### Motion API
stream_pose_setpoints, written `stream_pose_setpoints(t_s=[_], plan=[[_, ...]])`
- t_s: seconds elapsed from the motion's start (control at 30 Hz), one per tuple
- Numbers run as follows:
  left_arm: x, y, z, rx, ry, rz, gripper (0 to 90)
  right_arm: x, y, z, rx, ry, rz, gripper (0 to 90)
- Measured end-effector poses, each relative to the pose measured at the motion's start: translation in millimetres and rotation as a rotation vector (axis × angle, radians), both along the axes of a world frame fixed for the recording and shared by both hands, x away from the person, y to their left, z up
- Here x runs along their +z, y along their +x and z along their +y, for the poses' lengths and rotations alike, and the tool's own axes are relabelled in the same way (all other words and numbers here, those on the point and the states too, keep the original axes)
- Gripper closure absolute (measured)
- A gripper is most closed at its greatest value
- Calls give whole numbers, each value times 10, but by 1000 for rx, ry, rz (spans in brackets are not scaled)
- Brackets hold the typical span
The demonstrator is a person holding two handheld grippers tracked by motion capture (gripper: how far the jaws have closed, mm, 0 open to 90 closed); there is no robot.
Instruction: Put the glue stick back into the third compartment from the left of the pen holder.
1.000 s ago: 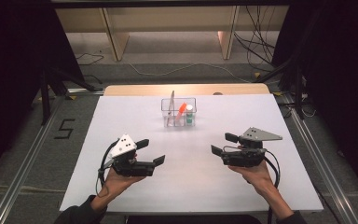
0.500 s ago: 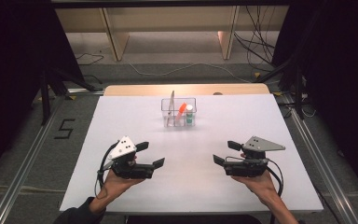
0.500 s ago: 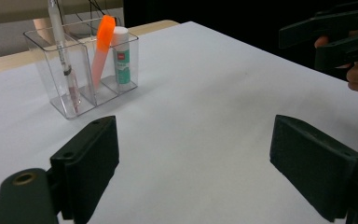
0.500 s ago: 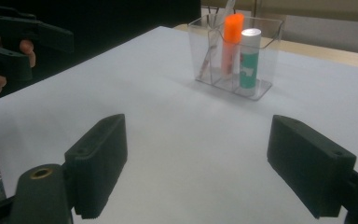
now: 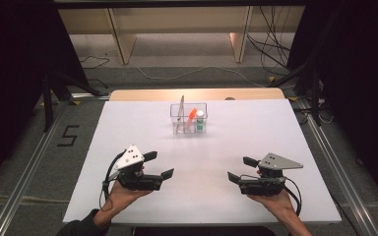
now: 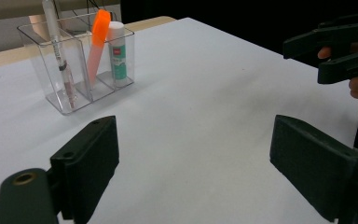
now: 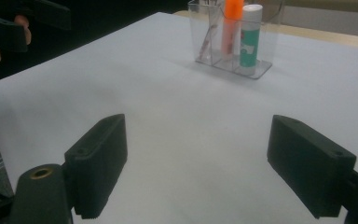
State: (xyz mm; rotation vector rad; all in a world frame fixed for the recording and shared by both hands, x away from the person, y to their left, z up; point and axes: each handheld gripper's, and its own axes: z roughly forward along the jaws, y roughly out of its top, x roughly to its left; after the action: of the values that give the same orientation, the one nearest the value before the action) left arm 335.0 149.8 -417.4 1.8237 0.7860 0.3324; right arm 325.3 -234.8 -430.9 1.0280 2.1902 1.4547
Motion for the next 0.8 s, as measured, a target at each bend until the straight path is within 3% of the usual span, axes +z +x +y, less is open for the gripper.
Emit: stream_pose_setpoints(t_s=[0.4, 0.8], plan=[[-14, -56, 25, -9, -4, 6, 151, -34, -113, -117, -43, 24, -16, 206], [-18, -48, 21, -5, -9, 5, 151, -19, -100, -131, -57, 41, -33, 208]])
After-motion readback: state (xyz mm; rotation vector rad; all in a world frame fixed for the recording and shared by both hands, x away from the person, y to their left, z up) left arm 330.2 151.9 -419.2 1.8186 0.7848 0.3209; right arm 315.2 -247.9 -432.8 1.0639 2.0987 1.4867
